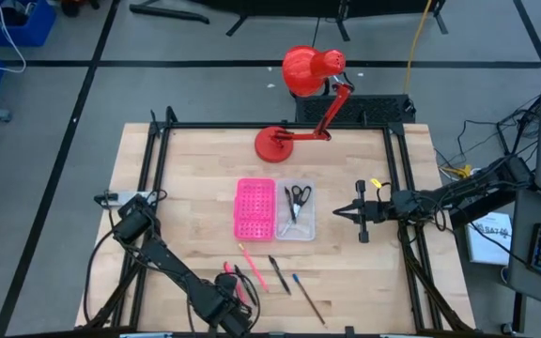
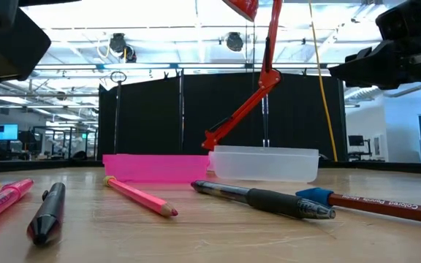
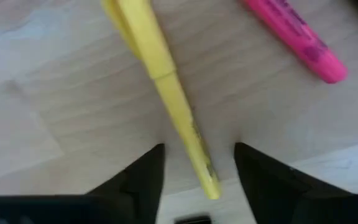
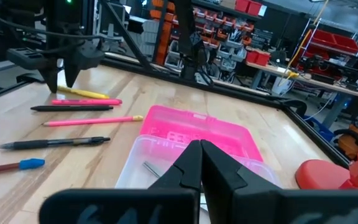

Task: Pick & place school supplies into a supply box
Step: Put the yellow pen into the pink supply box

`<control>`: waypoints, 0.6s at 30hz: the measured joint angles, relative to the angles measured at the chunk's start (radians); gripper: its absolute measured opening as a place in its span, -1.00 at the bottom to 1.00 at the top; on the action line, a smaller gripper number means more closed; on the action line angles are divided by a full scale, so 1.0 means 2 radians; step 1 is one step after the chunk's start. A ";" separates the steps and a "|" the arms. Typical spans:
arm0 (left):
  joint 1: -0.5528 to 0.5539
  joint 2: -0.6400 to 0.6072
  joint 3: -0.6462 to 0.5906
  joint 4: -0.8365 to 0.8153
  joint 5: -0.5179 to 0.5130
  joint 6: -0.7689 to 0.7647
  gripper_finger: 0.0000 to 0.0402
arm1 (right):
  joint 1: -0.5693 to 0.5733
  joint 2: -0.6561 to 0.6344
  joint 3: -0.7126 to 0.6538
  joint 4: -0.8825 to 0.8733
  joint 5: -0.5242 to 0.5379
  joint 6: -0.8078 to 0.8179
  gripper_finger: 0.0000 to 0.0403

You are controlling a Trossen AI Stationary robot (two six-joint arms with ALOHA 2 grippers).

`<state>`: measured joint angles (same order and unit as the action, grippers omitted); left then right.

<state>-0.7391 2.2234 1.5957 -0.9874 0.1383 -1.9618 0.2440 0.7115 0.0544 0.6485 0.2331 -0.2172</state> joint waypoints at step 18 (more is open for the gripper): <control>0.004 -0.002 -0.008 0.034 -0.030 -0.039 -0.89 | 0.000 0.000 0.000 -0.021 -0.001 0.011 -1.00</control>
<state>-0.7318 2.2185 1.5797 -0.9197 0.0778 -2.0404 0.2440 0.7115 0.0544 0.6060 0.2310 -0.1955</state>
